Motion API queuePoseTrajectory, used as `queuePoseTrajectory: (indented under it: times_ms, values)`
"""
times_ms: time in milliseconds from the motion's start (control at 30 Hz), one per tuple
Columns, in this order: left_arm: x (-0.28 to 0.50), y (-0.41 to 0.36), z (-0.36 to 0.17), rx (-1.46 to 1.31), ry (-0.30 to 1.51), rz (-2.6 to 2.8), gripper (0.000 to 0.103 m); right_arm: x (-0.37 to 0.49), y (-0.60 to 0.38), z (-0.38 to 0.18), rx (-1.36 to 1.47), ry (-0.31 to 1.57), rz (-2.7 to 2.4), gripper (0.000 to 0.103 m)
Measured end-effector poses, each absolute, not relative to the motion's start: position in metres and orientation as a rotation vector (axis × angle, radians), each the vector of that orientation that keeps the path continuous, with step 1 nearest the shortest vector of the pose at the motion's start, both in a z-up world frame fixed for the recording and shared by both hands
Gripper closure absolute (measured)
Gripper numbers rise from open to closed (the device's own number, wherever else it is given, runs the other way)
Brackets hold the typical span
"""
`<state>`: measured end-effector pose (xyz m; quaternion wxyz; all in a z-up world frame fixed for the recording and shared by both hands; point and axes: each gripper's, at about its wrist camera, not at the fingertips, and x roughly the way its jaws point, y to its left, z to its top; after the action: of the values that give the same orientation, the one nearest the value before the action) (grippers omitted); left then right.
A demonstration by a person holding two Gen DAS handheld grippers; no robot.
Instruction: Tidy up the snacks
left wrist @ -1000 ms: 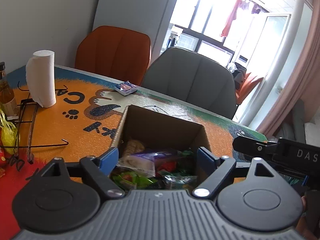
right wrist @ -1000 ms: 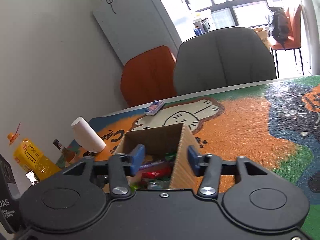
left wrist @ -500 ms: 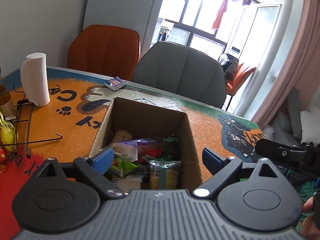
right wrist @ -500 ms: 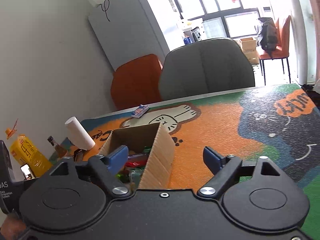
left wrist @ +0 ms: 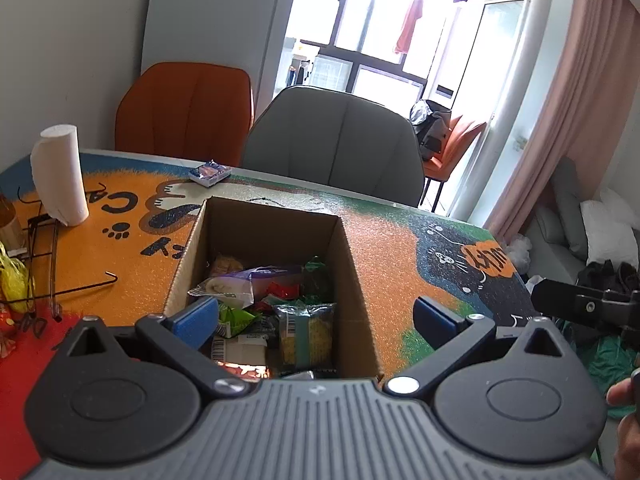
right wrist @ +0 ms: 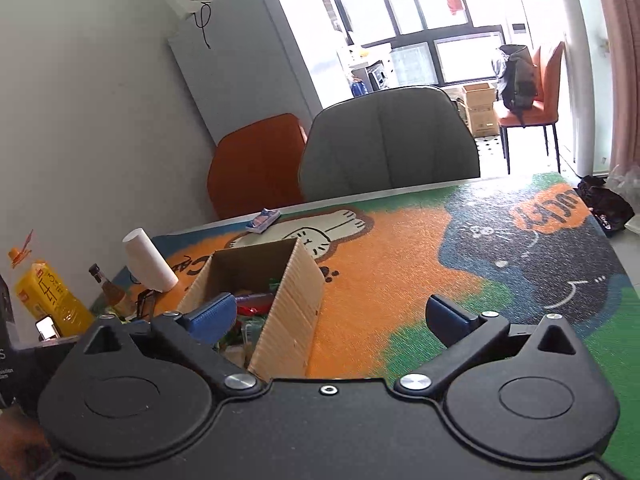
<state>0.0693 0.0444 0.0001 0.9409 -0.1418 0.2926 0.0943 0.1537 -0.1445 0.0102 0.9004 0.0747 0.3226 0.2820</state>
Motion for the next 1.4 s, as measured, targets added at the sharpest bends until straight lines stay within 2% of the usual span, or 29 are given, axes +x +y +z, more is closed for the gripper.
queuePoseTrajectory:
  times_ms: [1400]
  values:
    - [0.006,0.016,0.011,-0.211,0.611,0.128,0.000,0.091,-0.192,0.029,0.084,0.618,0.523,0.000]
